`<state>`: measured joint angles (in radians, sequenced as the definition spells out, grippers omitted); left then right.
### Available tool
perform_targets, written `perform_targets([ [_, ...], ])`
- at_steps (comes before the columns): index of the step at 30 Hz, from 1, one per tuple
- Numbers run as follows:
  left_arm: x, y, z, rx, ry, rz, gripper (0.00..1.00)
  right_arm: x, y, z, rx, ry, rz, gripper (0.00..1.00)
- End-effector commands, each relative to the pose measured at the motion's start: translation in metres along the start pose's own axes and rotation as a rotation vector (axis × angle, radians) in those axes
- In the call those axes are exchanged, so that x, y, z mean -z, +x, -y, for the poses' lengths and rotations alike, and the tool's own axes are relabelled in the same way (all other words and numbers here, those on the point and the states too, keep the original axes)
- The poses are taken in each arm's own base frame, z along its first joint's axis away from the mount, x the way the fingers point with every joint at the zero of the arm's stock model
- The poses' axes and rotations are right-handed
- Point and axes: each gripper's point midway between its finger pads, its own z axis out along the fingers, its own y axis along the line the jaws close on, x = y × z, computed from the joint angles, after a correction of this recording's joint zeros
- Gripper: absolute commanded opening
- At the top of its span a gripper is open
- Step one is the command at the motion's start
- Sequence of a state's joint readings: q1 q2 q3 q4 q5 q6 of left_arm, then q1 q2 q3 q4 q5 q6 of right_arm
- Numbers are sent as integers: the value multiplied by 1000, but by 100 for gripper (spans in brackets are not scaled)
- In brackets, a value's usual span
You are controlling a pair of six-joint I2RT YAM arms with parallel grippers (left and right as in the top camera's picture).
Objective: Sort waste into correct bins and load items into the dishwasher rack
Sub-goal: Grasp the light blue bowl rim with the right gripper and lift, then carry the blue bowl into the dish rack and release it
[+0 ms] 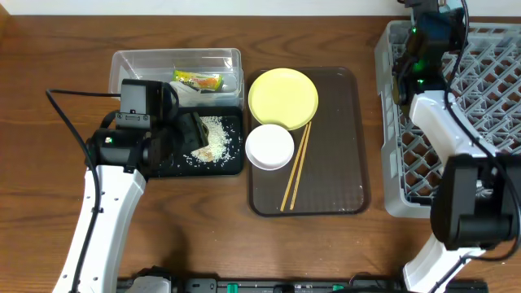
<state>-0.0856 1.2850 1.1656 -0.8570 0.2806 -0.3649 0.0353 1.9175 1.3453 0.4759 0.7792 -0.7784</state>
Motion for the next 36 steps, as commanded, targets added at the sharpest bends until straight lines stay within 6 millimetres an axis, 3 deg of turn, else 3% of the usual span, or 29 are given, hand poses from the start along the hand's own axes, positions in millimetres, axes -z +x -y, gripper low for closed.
perform_targets([
  [1, -1, 0, -4, -8, -16, 0, 67, -14, 26, -3, 79, 47, -76, 1],
  [5, -1, 0, -4, -8, -16, 0, 67, -22, 44, -26, 120, 27, -112, 1],
  [10, -1, 0, -4, -7, -16, 0, 67, -24, 66, -40, 128, 38, -181, 1],
  [22, -1, 0, -4, -7, -16, 0, 67, 10, 86, -92, 82, -99, -282, 1],
  [26, -1, 0, -4, -7, -16, 0, 67, 21, 83, -97, 39, -120, -292, 1],
  [30, -1, 0, -4, -7, -16, -1, 67, 31, 78, -84, -50, -134, -310, 2],
  [32, -1, 0, -4, -7, -16, -1, 67, 39, 74, -85, -72, -210, -310, 10],
  [36, -1, 0, -4, -7, -16, 0, 67, 66, 63, -97, -66, -460, -293, 40],
])
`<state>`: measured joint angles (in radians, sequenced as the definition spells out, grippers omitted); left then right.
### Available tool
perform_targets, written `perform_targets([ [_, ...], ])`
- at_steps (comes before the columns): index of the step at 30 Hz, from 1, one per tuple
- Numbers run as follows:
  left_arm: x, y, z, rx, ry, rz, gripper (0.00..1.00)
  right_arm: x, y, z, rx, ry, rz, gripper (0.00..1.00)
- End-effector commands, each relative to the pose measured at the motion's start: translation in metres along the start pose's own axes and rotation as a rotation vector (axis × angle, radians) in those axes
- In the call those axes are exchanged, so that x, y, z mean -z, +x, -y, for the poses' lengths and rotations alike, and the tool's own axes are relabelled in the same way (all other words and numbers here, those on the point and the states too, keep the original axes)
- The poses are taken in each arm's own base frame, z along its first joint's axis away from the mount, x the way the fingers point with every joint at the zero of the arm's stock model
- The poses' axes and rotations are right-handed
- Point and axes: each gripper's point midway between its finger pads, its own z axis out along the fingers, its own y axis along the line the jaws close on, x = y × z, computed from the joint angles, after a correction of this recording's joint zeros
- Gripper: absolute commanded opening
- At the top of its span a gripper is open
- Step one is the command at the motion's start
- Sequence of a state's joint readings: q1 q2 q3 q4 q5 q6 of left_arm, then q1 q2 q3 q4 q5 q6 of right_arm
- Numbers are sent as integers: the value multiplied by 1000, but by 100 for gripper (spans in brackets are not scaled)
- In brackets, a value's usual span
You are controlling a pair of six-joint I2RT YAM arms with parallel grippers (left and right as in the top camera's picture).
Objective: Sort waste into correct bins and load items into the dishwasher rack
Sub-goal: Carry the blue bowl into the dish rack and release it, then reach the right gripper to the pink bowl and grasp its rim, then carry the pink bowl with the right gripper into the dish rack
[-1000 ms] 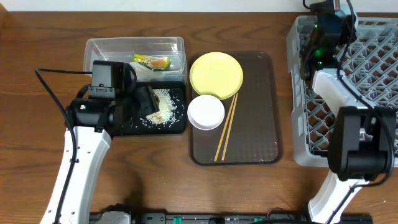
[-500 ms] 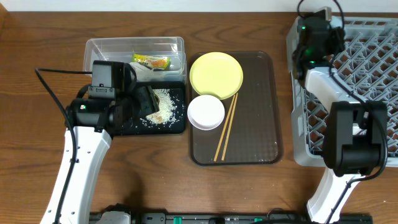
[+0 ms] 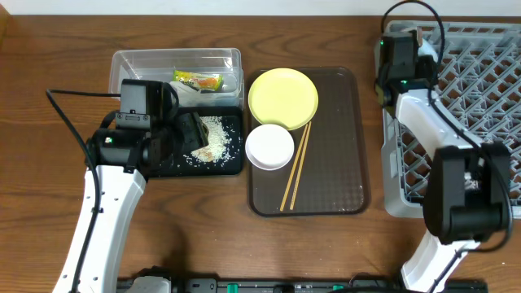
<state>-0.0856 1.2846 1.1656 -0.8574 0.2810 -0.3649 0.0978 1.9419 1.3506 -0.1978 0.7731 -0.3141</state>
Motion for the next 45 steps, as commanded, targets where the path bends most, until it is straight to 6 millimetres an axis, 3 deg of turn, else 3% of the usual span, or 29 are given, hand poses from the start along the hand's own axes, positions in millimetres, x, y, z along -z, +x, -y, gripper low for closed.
perform_targets([
  [1, -1, 0, -4, -7, -16, 0, 67, 35, -23, -13, -64, -222, 99, 44],
  [6, -1, 0, -4, -7, -17, -2, 67, 80, -35, -28, -69, -465, 168, 55],
  [11, -1, 2, -6, -5, -28, -9, 67, 159, -52, -78, -183, -946, 237, 55],
  [13, 0, 4, -17, -1, -87, -8, 67, 186, -50, -98, -229, -1123, 197, 54],
  [16, 3, 7, -41, 5, -216, -8, 67, 206, -31, -123, -257, -1240, 66, 54],
  [21, 17, 13, -81, 98, -446, 19, 67, 220, 14, -166, -145, -1267, -124, 55],
  [26, 17, 13, -81, 112, -448, 19, 68, 231, 52, -210, -21, -1282, -258, 54],
  [30, 17, 13, -81, 111, -449, 19, 71, 236, 73, -238, 45, -1290, -323, 47],
  [33, 17, 13, -81, 111, -448, 18, 71, 239, 85, -256, 86, -1288, -350, 37],
  [36, 17, 13, -81, 112, -448, 19, 71, 237, 88, -264, 73, -1269, -365, 24],
  [41, 17, 14, -81, 112, -445, 17, 71, 224, 81, -259, 25, -1185, -354, 4],
  [45, 17, 14, -81, 112, -445, 17, 72, 220, 60, -238, -11, -1146, -284, 1],
])
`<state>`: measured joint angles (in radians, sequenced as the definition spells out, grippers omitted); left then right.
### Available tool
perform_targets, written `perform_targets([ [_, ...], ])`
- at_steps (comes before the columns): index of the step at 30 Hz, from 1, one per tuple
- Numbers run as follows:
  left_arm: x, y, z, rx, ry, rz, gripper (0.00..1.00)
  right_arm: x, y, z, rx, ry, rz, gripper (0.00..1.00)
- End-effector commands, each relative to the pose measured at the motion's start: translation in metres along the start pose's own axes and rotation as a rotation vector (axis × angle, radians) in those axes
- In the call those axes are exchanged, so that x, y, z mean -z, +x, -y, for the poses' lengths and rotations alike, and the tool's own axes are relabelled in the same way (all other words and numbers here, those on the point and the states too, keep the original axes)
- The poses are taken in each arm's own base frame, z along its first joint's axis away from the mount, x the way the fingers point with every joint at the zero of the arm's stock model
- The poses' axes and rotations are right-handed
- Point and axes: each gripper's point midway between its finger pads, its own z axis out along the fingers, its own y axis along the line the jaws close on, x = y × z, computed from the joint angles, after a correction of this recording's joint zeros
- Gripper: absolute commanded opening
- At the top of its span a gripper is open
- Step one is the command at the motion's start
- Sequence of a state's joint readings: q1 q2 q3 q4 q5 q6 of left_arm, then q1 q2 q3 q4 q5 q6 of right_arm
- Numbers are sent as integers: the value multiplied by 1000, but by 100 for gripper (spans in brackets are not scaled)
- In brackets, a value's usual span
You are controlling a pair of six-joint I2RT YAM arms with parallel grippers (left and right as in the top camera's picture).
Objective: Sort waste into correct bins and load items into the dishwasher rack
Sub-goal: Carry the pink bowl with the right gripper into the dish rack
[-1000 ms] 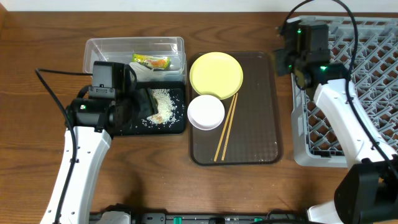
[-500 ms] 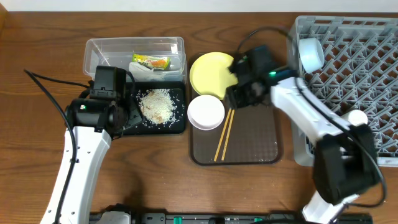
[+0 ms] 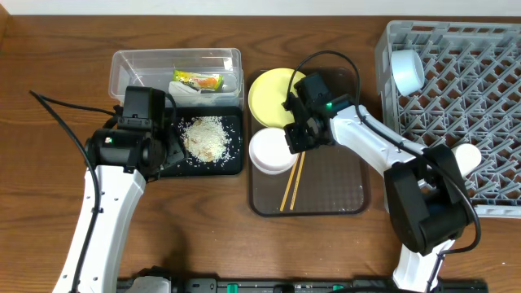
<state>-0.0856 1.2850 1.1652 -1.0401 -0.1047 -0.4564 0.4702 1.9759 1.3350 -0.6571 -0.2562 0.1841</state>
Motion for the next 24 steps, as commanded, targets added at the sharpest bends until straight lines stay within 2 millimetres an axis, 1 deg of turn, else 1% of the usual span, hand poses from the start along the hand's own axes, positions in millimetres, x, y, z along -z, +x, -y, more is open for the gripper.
perform_targets([
  [1, -1, 0, -4, 16, -19, 2, 72, 34, -23, 8, -6, 51, 107, 1],
  [3, -1, 0, -4, 16, -19, 2, 72, 68, -40, 14, 10, 54, 197, 1],
  [4, -1, 0, -4, 16, -19, 2, 72, 88, -48, 18, 16, 62, 248, 1],
  [5, -1, 0, -4, 16, -19, 2, 72, 101, -53, 23, 21, 77, 284, 1],
  [6, -1, 0, -4, 16, -19, 2, 72, 122, -59, 32, 15, 113, 337, 1],
  [8, -1, 0, -4, 16, -18, 2, 72, 160, -67, 59, -25, 226, 437, 1],
  [10, -1, -1, -4, 16, -18, 2, 72, 202, -71, 95, -84, 388, 534, 1],
  [11, -1, -1, -4, 16, -18, 3, 72, 221, -71, 113, -106, 473, 572, 1],
  [12, -1, -1, -4, 17, -17, 5, 72, 245, -69, 135, -124, 587, 610, 1],
  [14, -1, -2, -3, 17, -15, 8, 72, 281, -64, 167, -128, 758, 646, 1],
  [15, -1, -2, -3, 17, -14, 9, 73, 295, -62, 183, -111, 839, 645, 1],
  [17, -1, -3, -2, 18, -12, 12, 73, 313, -57, 205, -50, 952, 610, 1],
  [19, -1, -3, -2, 19, -11, 14, 72, 325, -52, 229, 33, 1054, 534, 1],
  [21, -1, -3, -1, 23, -7, 13, 73, 336, -47, 251, 22, 1129, 509, 1],
  [24, -1, -3, -1, 26, -5, 11, 73, 356, -40, 284, -84, 1253, 522, 1],
])
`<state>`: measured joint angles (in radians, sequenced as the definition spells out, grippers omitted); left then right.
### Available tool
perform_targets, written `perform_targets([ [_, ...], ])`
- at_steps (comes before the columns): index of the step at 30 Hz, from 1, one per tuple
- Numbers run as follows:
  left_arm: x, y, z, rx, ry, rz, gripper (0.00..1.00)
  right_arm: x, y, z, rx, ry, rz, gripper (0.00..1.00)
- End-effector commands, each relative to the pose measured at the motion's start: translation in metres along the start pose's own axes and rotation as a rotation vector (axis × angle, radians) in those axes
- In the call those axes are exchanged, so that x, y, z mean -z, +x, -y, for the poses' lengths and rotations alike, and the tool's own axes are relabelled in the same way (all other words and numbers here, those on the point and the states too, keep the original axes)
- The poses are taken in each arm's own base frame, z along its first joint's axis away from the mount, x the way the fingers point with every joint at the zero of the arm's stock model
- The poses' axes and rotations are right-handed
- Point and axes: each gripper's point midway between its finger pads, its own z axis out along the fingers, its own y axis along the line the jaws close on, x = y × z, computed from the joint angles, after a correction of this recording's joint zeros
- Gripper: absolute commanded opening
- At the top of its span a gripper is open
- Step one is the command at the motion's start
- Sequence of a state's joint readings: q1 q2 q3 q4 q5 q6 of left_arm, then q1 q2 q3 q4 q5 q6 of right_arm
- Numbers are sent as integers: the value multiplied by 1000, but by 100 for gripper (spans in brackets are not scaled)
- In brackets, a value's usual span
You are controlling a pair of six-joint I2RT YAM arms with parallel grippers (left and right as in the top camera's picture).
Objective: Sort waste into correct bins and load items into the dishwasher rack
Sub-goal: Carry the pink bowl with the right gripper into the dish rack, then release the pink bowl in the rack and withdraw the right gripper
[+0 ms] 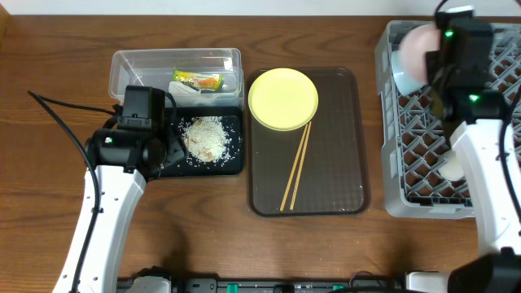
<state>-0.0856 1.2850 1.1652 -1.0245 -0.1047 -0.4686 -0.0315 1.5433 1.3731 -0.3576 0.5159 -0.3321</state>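
A white bowl (413, 45), blurred, hangs over the far left corner of the grey dishwasher rack (391, 163), at my right gripper (435, 61), which looks shut on its rim; the fingers are mostly hidden under the wrist. On the brown tray (334, 187) lie a yellow plate (282, 99) and a pair of chopsticks (295, 167). My left gripper (172, 150) sits at the left part of the black bin (232, 163) holding rice scraps (207, 140); its fingers are hidden.
A clear bin (130, 65) behind the black one holds a yellow-green wrapper (198, 80). A white cup (400, 77) sits partly under the bowl, and another white item (453, 167) lies in the rack beside my right arm.
My right gripper was at the white bowl on the brown tray; now it and the bowl are over the rack's far left corner, off the tray. The left arm has not moved.
My right gripper was first over the rack's far left corner, then at the rack's left edge, while the left gripper hung over the rice. Later the right gripper was at the bowl on the tray, a cup stood in the rack, and the left had drawn back. Now the bowl is over the rack.
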Motion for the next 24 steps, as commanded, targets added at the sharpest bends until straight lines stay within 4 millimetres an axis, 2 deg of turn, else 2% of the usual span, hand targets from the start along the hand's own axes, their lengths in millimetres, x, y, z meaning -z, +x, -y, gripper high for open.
perform_targets([
  [1, -1, 0, -3, 11, -13, -2, 73, -18, 15, 46, 80, 219, -79, 1],
  [3, -1, 0, -3, 11, -13, -2, 73, -29, 20, 64, 76, 305, -96, 1],
  [7, -1, 0, -3, 11, -13, -2, 73, -50, 26, 83, 64, 433, -116, 1],
  [11, -1, 0, -3, 11, -13, -2, 73, -66, 28, 92, 18, 569, -112, 1],
  [18, -1, 0, -3, 11, -13, -2, 73, -102, 31, 77, 57, 622, -79, 1],
  [24, -1, 0, -3, 11, -13, -3, 73, -123, 34, 60, 59, 625, -36, 1],
])
